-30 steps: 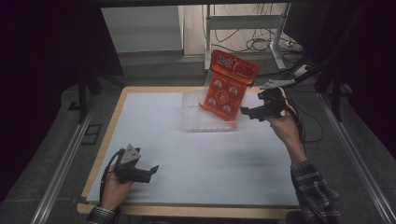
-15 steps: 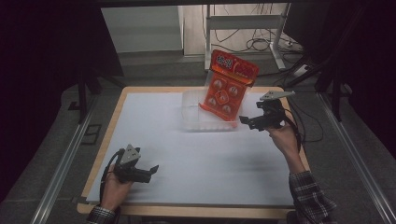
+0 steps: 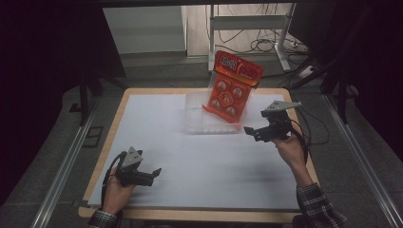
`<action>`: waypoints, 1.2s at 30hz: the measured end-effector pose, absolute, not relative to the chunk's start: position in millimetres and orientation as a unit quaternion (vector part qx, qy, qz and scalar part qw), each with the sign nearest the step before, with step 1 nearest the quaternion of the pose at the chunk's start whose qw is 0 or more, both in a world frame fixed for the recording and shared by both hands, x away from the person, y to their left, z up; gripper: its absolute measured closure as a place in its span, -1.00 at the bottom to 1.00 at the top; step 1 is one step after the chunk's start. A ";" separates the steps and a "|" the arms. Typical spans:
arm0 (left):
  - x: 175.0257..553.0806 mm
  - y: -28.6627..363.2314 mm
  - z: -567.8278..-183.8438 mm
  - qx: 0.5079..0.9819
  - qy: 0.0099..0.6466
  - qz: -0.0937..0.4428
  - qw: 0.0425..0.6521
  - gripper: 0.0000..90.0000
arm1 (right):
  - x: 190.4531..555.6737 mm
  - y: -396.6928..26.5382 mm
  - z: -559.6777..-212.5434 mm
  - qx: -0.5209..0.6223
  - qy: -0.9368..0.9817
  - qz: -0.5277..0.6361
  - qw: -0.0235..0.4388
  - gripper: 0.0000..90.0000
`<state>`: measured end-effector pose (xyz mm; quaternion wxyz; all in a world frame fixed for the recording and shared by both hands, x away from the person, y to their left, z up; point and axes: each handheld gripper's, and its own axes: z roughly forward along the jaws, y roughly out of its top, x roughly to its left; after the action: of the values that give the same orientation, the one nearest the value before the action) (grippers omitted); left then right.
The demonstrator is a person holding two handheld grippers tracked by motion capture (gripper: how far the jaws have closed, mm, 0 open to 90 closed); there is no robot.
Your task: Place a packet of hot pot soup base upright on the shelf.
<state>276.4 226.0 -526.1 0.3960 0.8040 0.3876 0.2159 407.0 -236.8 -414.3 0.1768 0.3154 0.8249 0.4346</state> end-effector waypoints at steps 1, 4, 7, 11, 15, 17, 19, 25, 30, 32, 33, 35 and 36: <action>276.4 226.0 -526.1 0.804 0.388 0.216 0.396 -0.99 | 407.0 -236.8 -414.3 0.315 0.825 0.435 0.177 -0.95; 276.3 226.1 -526.0 0.804 0.388 0.216 0.396 -0.99 | 401.5 -236.6 -414.9 0.314 0.825 0.437 0.173 -0.95; 276.2 226.2 -525.8 0.804 0.388 0.215 0.397 -0.99 | 395.2 -235.9 -417.4 0.311 0.827 0.436 0.170 -0.95; 276.1 226.0 -525.6 0.804 0.387 0.216 0.397 -0.99 | 389.9 -235.0 -420.1 0.307 0.830 0.435 0.165 -0.95; 276.0 225.9 -525.5 0.804 0.387 0.216 0.397 -0.99 | 381.2 -233.7 -424.0 0.304 0.834 0.432 0.161 -0.95; 276.0 225.8 -525.5 0.804 0.387 0.216 0.397 -0.99 | 379.7 -233.8 -424.7 0.304 0.833 0.433 0.159 -0.95; 276.0 225.6 -525.6 0.804 0.387 0.216 0.396 -0.99 | 375.6 -234.3 -428.6 0.305 0.834 0.433 0.154 -0.94; 276.0 225.2 -525.8 0.805 0.387 0.215 0.396 -0.99 | 369.6 -235.3 -438.1 0.308 0.839 0.425 0.146 -0.94; 276.1 225.2 -526.0 0.805 0.388 0.215 0.396 -0.99 | 363.6 -236.7 -447.0 0.310 0.841 0.421 0.143 -0.94; 276.2 225.1 -526.1 0.805 0.387 0.216 0.395 -0.99 | 361.5 -237.6 -449.9 0.309 0.841 0.420 0.144 -0.94; 276.2 225.3 -525.9 0.807 0.385 0.216 0.392 -0.99 | 360.4 -237.9 -451.2 0.309 0.841 0.421 0.143 -0.94; 276.2 224.7 -526.3 0.806 0.386 0.216 0.393 -0.99 | 358.7 -238.6 -454.0 0.308 0.841 0.420 0.143 -0.94; 276.3 224.6 -526.3 0.807 0.385 0.216 0.393 -0.99 | 357.9 -238.7 -455.3 0.308 0.842 0.419 0.143 -0.94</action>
<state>276.3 224.6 -526.3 0.3926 0.8066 0.3855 0.2159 357.9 -238.7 -455.3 0.1426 0.3083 0.8422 0.4187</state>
